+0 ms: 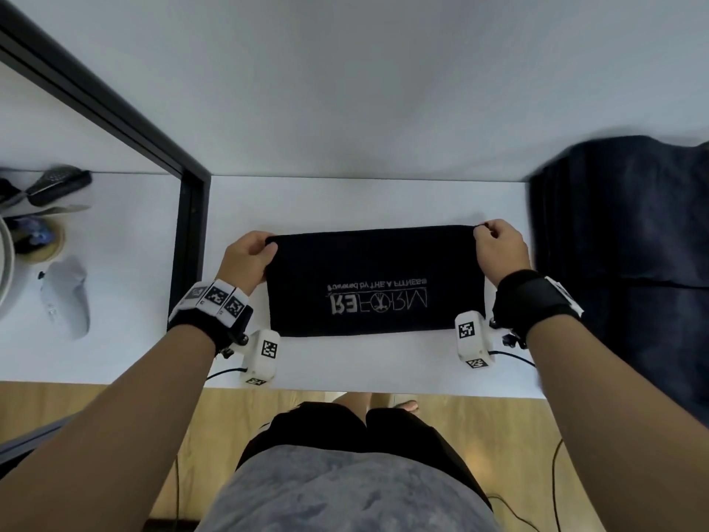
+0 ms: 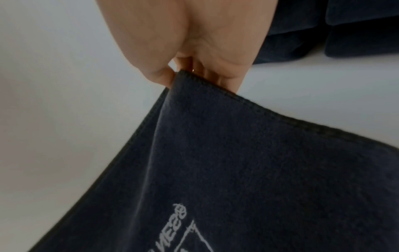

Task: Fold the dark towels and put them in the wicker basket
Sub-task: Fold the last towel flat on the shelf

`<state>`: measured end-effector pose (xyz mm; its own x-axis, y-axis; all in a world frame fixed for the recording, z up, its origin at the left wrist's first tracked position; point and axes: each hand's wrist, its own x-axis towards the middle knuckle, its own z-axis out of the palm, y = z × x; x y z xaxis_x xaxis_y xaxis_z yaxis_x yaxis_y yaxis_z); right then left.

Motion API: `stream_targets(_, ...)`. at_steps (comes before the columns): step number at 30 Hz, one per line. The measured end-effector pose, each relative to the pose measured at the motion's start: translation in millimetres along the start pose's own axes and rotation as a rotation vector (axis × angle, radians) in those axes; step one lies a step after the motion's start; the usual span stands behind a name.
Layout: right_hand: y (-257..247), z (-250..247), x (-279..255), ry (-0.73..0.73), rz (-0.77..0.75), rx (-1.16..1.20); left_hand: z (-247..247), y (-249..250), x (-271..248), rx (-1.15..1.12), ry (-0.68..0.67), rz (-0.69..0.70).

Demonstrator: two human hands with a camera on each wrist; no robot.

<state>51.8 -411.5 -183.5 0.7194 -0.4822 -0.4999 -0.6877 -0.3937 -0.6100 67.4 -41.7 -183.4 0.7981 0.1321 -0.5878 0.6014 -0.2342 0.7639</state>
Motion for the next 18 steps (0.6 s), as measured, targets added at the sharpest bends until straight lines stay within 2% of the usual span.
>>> stream_targets(3,7,2,4,0.032,-0.012,0.038,1,-2,8,0.041,0.031,0.012)
stream_targets(6,20,2,3,0.068,0.002,0.115,0,-10,11,0.192,0.153,0.031)
stream_targets(8,28,4,-4,0.128,-0.001,0.091,2,-14,9,0.422,0.264,0.101)
stream_targets(10,31,12,-16,0.186,-0.104,-0.013,12,-14,3,0.599,0.28,0.244)
stream_targets(12,29,28,-33,0.147,-0.274,-0.097,29,-14,-7,0.695,0.177,0.405)
stream_targets(14,22,51,-50,-0.001,-0.418,-0.156,50,-16,-18,0.753,-0.003,0.494)
stream_targets(16,13,74,-65,-0.175,-0.517,-0.208,71,-20,-25,0.818,-0.218,0.503)
stream_targets(18,7,93,-74,-0.336,-0.552,-0.265,86,-24,-27,0.906,-0.369,0.474)
